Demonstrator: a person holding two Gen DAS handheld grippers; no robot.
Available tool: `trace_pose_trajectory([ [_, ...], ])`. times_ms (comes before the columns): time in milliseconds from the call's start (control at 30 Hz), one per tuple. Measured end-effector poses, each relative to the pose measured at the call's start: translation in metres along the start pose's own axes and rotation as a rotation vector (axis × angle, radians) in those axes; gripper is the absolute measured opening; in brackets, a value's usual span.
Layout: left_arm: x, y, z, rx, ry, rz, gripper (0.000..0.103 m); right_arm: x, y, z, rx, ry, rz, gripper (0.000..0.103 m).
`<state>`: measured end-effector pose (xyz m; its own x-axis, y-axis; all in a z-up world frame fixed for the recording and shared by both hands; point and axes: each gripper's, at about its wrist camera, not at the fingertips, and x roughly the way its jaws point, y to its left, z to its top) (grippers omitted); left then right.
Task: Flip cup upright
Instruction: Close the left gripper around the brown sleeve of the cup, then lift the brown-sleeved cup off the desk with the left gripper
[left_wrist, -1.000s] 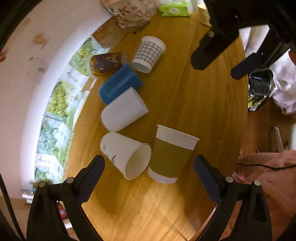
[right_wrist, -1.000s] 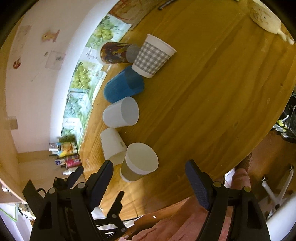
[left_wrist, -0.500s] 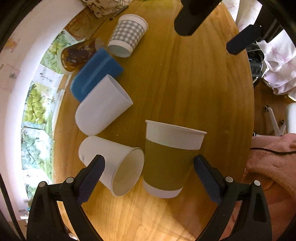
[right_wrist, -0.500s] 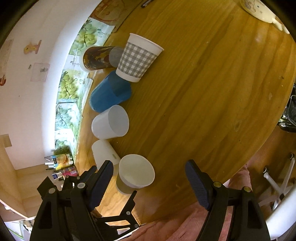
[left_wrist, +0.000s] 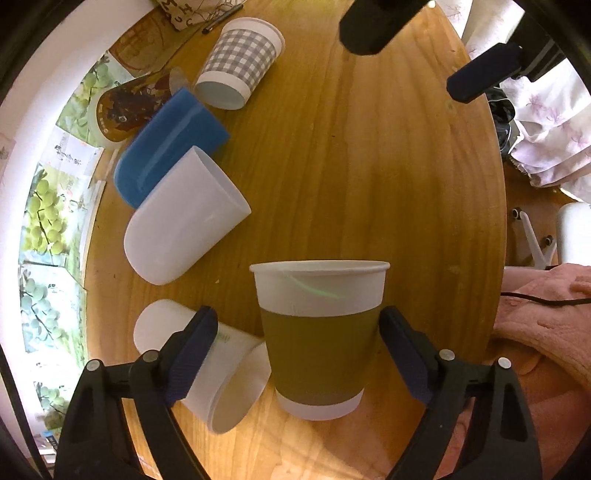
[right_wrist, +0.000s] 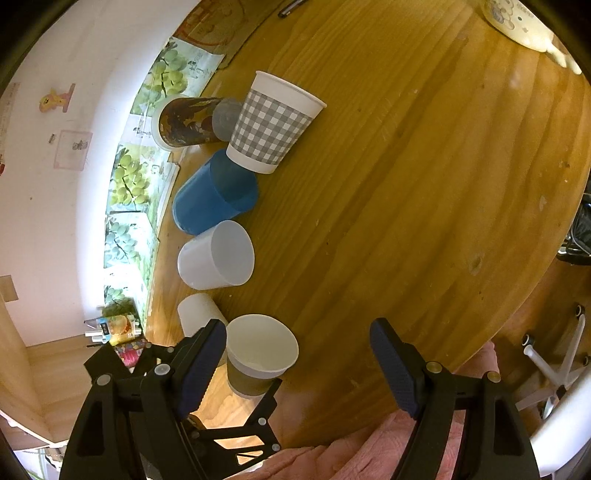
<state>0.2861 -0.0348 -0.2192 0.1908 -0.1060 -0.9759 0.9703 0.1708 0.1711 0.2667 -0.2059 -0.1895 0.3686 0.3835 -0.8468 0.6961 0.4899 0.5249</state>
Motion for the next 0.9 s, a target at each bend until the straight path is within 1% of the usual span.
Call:
trace_pose_trajectory([
  [67,0.002,0.004,0.001,-0.005,-0.003,-0.006,0.090,-0.001,0.000,0.000,0.003,-0.003,0.000,0.081],
  [133,0.001,0.002,0.000,-0.011,0.002,-0.021,0.086,-0.001,0.000,0.000,0.004,-0.007,-0.001,0.081],
  [200,0.004,0.005,0.002,-0.017,0.013,-0.033,0.079,-0.002,0.000,0.000,0.005,-0.009,-0.001,0.081],
  [300,0.005,0.005,0.002,-0.029,0.019,-0.049,0.071,-0.003,-0.001,0.000,0.004,-0.010,-0.001,0.081],
  [700,0.005,0.017,0.005,-0.076,0.021,-0.097,0.068,-0.005,0.000,0.000,0.002,-0.008,-0.004,0.081],
  [900,0.004,0.022,0.006,-0.119,0.032,-0.117,0.066,-0.009,-0.001,-0.004,-0.001,-0.006,-0.004,0.081],
])
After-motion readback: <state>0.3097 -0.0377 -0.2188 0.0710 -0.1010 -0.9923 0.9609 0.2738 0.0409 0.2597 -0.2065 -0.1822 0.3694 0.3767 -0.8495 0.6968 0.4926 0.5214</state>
